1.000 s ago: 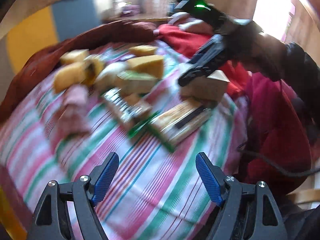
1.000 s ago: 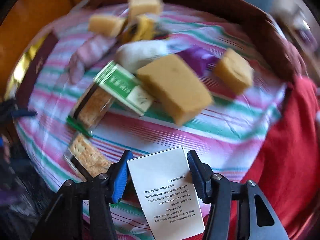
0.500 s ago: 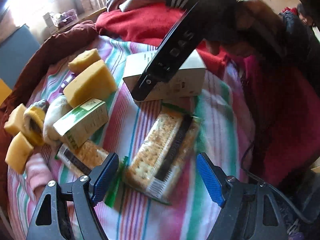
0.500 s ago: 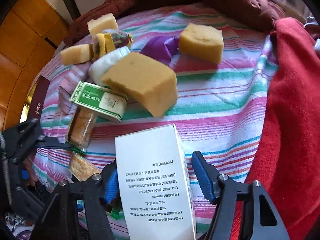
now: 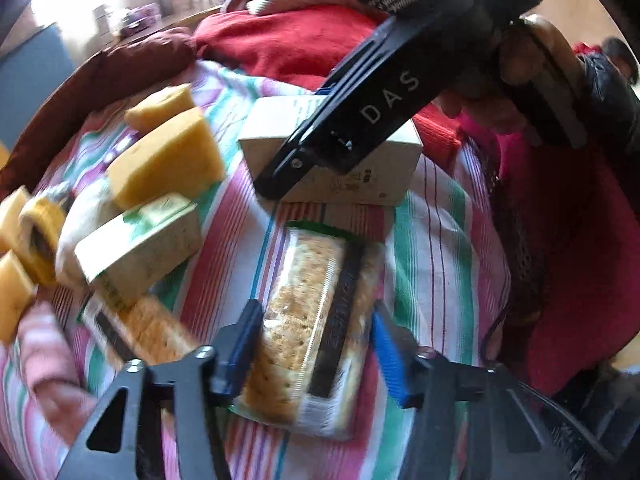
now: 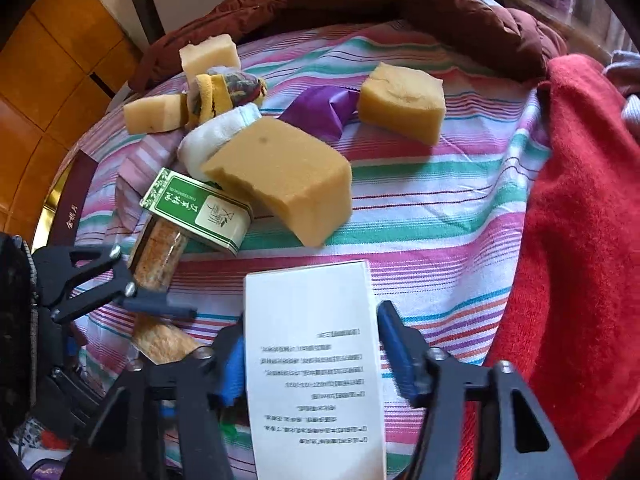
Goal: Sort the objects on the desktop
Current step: 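Grasp the white printed box with the right tool while the left tool grasps a cracker packet, then carry the white box and cracker packet into the gold tray and release both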
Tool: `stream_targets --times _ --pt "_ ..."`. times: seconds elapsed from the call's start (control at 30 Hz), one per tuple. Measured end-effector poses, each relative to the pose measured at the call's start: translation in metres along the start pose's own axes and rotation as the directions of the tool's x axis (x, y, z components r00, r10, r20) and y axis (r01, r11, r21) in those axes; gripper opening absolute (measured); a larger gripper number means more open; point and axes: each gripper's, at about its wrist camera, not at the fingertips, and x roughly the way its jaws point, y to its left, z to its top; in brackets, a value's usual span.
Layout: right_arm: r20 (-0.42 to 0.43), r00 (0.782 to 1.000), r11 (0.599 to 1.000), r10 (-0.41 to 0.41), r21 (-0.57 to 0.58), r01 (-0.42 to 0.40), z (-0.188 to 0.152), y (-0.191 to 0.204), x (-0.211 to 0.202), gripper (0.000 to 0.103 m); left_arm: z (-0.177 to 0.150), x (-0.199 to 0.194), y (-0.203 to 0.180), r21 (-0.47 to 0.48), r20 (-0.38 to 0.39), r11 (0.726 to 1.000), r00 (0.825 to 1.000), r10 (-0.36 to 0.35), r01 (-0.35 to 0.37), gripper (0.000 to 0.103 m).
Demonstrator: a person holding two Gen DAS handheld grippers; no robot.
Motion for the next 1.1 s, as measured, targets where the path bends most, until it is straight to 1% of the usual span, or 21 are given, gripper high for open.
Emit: stream_targets --times 0.1,0.17,0.2,0.27,0.3,0.43,0.57,0.63,0.73,0.77,0.83,0.87,0.9,0.93,0.97,1.0,1.03,1.07,1.1 --pt "-0.003 1.000 1.000 -0.009 -0.006 0.009 -0.001 -0.003 -0.001 0.054 -0.015 -0.008 -0.005 -0.062 0.015 0.997 0.999 0.042 -0.041 0.048" --pt "-0.010 1.000 1.000 -0.013 -0.002 0.013 -0.001 -0.006 -0.001 0.053 -0.026 -0.014 -0.009 -0.106 0.030 0.993 0.998 0.061 -0.057 0.048" --pt "-0.015 1.000 1.000 -0.014 0.001 0.014 -0.001 -0.008 0.000 0.053 -0.033 -0.017 -0.012 -0.133 0.034 0.988 0.996 0.081 -0.075 0.048" --pt "-0.014 1.000 1.000 -0.014 0.004 0.014 -0.001 -0.010 -0.002 0.053 -0.047 -0.025 -0.012 -0.190 0.038 0.975 0.992 0.123 -0.114 0.048" --pt "-0.014 1.000 1.000 -0.013 0.005 0.013 -0.001 -0.012 -0.003 0.053 -0.057 -0.030 -0.013 -0.236 0.045 0.964 0.989 0.140 -0.126 0.048" --pt "-0.013 1.000 1.000 -0.009 0.016 0.009 -0.001 -0.017 -0.007 0.053 -0.080 -0.040 -0.015 -0.343 0.064 0.924 0.978 0.201 -0.167 0.048" --pt "-0.010 1.000 1.000 -0.016 0.027 0.016 -0.001 -0.020 -0.012 0.051 -0.082 -0.042 -0.015 -0.378 0.058 0.907 0.972 0.226 -0.188 0.048" --pt "-0.012 1.000 0.999 -0.023 0.040 0.023 0.000 -0.021 -0.015 0.051 -0.082 -0.041 -0.017 -0.376 0.064 0.904 0.968 0.242 -0.202 0.048" --pt "-0.005 0.999 0.998 -0.040 0.044 0.040 0.000 -0.016 -0.024 0.051 -0.086 -0.044 -0.018 -0.388 0.074 0.900 0.966 0.248 -0.201 0.048" --pt "0.002 0.999 0.998 -0.042 0.038 0.042 0.001 -0.011 -0.029 0.051 -0.087 -0.046 -0.017 -0.398 0.077 0.896 0.967 0.244 -0.195 0.048" --pt "0.025 0.999 0.999 -0.043 0.027 0.042 0.002 -0.002 -0.040 0.051 -0.094 -0.056 -0.012 -0.445 0.094 0.879 0.967 0.237 -0.172 0.048" --pt "0.040 0.998 0.999 -0.040 0.025 0.039 0.003 0.002 -0.047 0.051 -0.100 -0.065 -0.007 -0.465 0.105 0.869 0.964 0.245 -0.171 0.048" --pt "0.054 0.998 0.999 -0.030 0.025 0.029 0.004 0.007 -0.054 0.051 -0.105 -0.076 -0.005 -0.480 0.121 0.859 0.956 0.268 -0.180 0.048" --pt "0.068 0.997 1.000 -0.021 0.022 0.020 0.009 0.032 -0.054 0.051 -0.109 -0.083 -0.007 -0.489 0.132 0.852 0.950 0.285 -0.188 0.048" --pt "0.081 0.997 1.000 -0.016 0.015 0.014 0.007 0.059 -0.054 0.051 -0.115 -0.096 -0.005 -0.510 0.140 0.837 0.941 0.308 -0.198 0.048" --pt "0.095 0.995 1.000 -0.009 0.008 0.009 0.004 0.095 -0.055 0.051 -0.122 -0.101 -0.004 -0.529 0.147 0.825 0.936 0.320 -0.200 0.048" --pt "0.107 0.994 1.000 0.000 0.001 -0.001 0.006 0.117 -0.043 0.051 -0.128 -0.112 0.000 -0.554 0.163 0.811 0.930 0.330 -0.191 0.048" --pt "0.119 0.993 1.000 0.014 -0.005 -0.014 0.008 0.119 -0.035 0.051 -0.133 -0.120 -0.001 -0.573 0.172 0.798 0.925 0.339 -0.186 0.048" --pt "0.134 0.990 0.999 0.032 -0.015 -0.030 0.009 0.131 -0.038 0.051 -0.138 -0.131 -0.003 -0.592 0.177 0.782 0.916 0.359 -0.192 0.048"
